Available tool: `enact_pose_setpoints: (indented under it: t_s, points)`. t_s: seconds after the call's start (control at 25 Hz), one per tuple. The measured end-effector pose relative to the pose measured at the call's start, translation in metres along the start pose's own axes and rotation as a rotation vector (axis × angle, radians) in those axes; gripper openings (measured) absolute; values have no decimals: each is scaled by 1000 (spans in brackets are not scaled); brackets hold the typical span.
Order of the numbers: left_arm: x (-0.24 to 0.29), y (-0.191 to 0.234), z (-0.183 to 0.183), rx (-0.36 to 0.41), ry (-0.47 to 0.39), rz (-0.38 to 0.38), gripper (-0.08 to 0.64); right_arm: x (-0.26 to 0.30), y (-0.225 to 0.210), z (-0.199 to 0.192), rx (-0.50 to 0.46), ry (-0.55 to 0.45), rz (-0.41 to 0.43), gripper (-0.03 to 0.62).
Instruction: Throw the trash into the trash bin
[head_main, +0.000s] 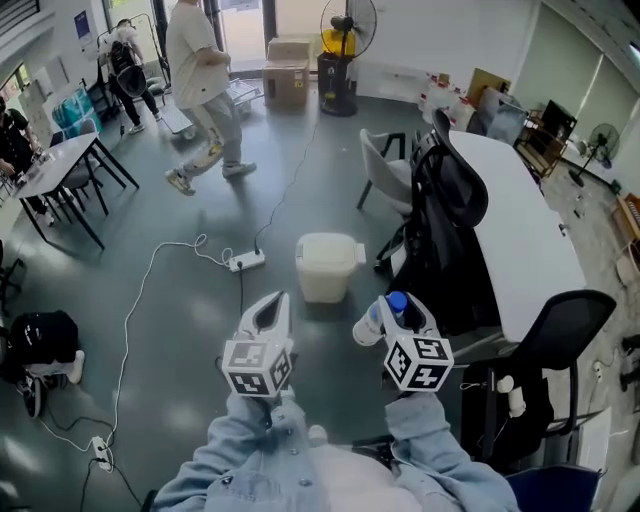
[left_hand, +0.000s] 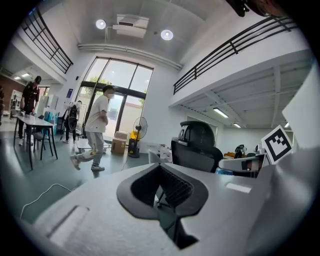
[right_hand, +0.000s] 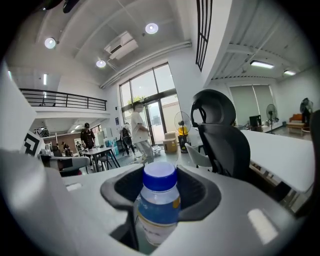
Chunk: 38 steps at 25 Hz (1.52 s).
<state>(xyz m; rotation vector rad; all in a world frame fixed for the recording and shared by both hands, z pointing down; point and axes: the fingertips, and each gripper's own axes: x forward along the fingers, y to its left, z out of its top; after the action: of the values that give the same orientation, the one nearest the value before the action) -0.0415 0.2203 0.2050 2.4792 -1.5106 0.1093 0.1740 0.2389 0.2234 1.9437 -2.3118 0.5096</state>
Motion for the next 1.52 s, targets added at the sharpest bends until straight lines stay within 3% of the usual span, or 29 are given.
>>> enact_pose_setpoints:
  t_s: [0.4,0.92,1.2,1.32,1.52]
  points:
    - [98,51,19,8,-13,-43,0,78,-29,18,15,-19,-76,201]
    - [225,134,47,1,38,-115,0,215,-28,64,-1,7,-137,201]
    - [281,193,41,-61,72,-105,0,294,-12,86,-113,41,-135,201]
    - [299,214,30,-71,105,-83,0,315,-12,88,-106,41,-137,202]
    - [322,215,4,-66,167,-86,0,344,-39,73,-56,86,-138,202]
